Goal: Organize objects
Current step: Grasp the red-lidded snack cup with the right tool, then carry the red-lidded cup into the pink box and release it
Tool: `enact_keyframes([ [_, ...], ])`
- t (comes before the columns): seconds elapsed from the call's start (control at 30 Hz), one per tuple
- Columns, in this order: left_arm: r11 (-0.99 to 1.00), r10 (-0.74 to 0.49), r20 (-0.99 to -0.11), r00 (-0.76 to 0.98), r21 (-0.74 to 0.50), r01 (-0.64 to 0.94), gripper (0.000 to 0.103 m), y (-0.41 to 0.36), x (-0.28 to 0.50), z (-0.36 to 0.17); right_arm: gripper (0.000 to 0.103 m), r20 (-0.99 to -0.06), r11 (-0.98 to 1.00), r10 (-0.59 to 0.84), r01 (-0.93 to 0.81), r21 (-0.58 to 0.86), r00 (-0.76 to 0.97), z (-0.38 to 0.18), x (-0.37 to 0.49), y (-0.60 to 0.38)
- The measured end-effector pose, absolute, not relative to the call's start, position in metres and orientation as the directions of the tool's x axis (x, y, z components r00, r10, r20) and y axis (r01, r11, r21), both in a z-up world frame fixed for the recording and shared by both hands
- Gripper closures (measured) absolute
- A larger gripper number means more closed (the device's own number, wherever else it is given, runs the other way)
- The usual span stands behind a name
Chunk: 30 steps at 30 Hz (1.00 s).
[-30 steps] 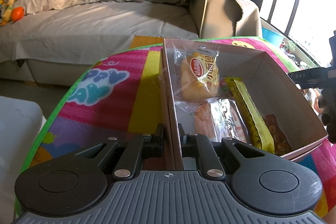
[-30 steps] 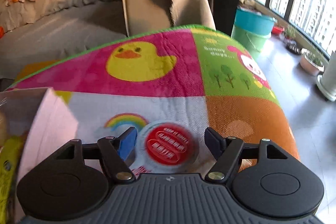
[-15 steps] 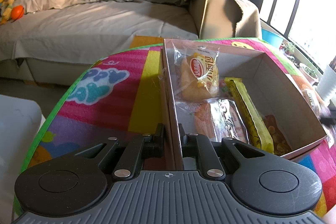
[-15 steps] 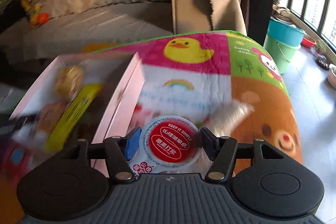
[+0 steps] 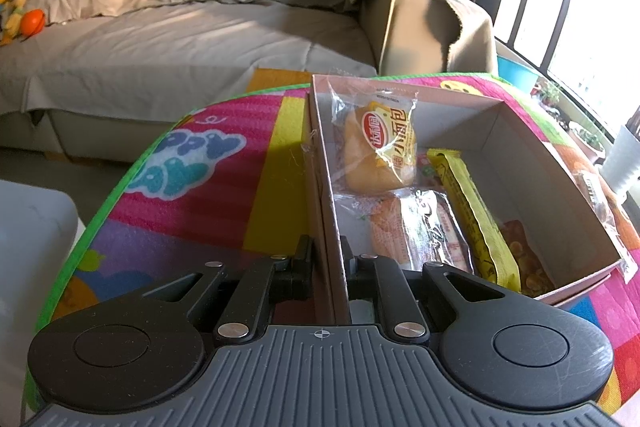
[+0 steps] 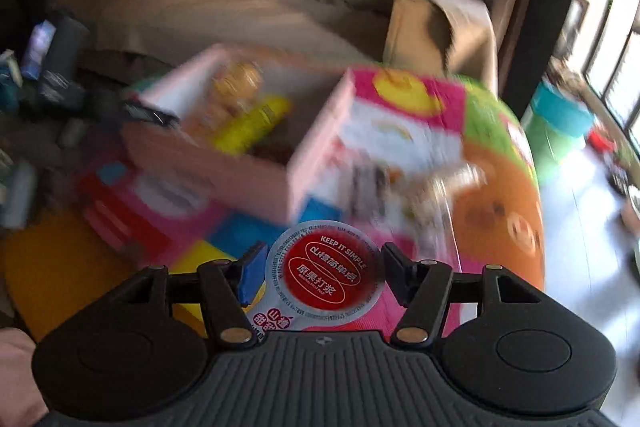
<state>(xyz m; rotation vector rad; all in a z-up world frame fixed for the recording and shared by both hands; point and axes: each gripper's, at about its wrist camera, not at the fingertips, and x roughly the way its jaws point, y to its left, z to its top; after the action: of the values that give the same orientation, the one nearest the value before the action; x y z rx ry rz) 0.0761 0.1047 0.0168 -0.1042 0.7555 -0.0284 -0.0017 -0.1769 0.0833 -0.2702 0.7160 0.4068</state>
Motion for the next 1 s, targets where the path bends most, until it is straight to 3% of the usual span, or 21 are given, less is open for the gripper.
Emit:
enact_keyframes([
  [0.37, 0.995, -0.066, -0.685, 0.726, -0.104, -0.008, 0.089, 0.103, 0.077, 0.018, 0.042, -0.490, 0.778, 0.372, -0.553, -0.298, 0.788, 0.138, 0.079, -0.105],
  [0.5, 0.995, -0.066, -0.685, 0.725, -0.100, -0.004, 0.089, 0.102, 0.078, 0.016, 0.041, -0.495, 0.739, 0.335, -0.550, -0.390, 0.801, 0.135, 0.130, -0.084],
  [0.63, 0.994, -0.069, -0.685, 0.725, -0.106, -0.005, 0.089, 0.104, 0.078, 0.016, 0.036, -0.549, 0.813, 0.297, -0.508, -0.284, 0.781, 0.132, 0.161, -0.100],
  [0.73, 0.994, -0.068, -0.686, 0.724, -0.107, -0.007, 0.089, 0.104, 0.079, 0.015, 0.023, -0.548, 0.867, 0.315, -0.470, -0.168, 0.775, 0.132, 0.149, -0.136],
  [0.9, 0.994, -0.067, -0.684, 0.726, -0.113, -0.015, 0.089, 0.104, 0.080, 0.015, 0.017, -0.564, 0.932, 0.218, -0.342, -0.122, 0.796, 0.113, 0.113, -0.196],
  [1.0, 0.993, -0.068, -0.684, 0.726, -0.115, -0.015, 0.089, 0.105, 0.080, 0.014, 0.015, -0.569, 0.957, 0.094, -0.232, -0.175, 0.817, 0.092, 0.097, -0.219],
])
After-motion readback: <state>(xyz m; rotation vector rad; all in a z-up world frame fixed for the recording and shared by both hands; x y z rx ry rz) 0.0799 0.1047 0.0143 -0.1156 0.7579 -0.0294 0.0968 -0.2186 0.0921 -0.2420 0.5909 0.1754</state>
